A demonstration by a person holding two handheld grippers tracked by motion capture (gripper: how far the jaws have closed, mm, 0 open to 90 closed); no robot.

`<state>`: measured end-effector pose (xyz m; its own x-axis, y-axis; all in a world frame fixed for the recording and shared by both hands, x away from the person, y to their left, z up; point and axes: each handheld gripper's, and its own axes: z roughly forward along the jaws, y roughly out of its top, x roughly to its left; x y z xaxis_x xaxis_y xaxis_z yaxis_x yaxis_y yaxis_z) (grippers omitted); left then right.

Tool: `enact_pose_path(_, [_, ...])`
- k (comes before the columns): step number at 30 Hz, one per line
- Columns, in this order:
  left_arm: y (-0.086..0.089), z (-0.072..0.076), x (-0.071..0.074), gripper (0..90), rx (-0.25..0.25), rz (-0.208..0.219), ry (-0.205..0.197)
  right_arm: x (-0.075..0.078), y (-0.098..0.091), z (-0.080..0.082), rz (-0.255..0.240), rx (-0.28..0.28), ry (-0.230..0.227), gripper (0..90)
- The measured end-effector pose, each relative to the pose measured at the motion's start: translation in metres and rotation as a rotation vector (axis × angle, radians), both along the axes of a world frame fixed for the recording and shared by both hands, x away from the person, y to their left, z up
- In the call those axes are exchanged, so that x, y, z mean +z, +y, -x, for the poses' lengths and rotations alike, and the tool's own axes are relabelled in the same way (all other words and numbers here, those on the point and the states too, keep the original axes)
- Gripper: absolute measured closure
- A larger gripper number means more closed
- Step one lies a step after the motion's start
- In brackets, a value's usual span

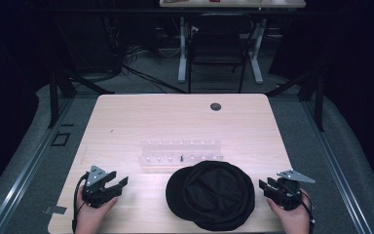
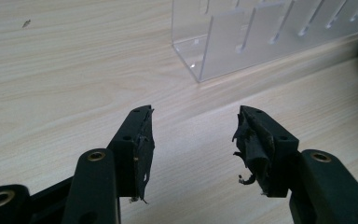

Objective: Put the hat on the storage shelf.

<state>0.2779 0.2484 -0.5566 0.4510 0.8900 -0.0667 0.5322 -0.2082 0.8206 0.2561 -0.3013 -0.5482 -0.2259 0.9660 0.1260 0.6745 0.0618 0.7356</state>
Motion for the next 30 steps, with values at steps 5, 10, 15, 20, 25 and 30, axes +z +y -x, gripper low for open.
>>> enact_pose_path(5, [-0.003, -0.001, -0.001, 46.1, 0.0, -0.008, 0.028, 0.001, -0.003, 0.0, -0.052, -0.003, 0.015, 68.3])
enact_pose_path(10, [-0.007, 0.0, 0.001, 49.9, -0.017, -0.02, 0.028, 0.001, -0.004, 0.002, -0.074, -0.001, 0.043, 64.5])
enact_pose_path(15, [-0.011, 0.002, 0.003, 49.8, -0.031, -0.028, 0.033, 0.003, -0.003, 0.005, -0.067, -0.007, 0.054, 64.2])
enact_pose_path(20, [-0.013, 0.002, 0.003, 49.6, -0.041, -0.03, 0.045, 0.014, -0.002, 0.008, -0.098, -0.008, 0.064, 65.3])
enact_pose_path(25, [-0.015, 0.005, 0.002, 49.7, -0.043, -0.031, 0.056, 0.028, -0.003, 0.009, -0.154, -0.003, 0.084, 66.6])
enact_pose_path(30, [-0.021, 0.006, 0.003, 50.1, -0.058, -0.042, 0.049, 0.044, -0.001, 0.002, -0.145, 0.034, 0.16, 67.5])
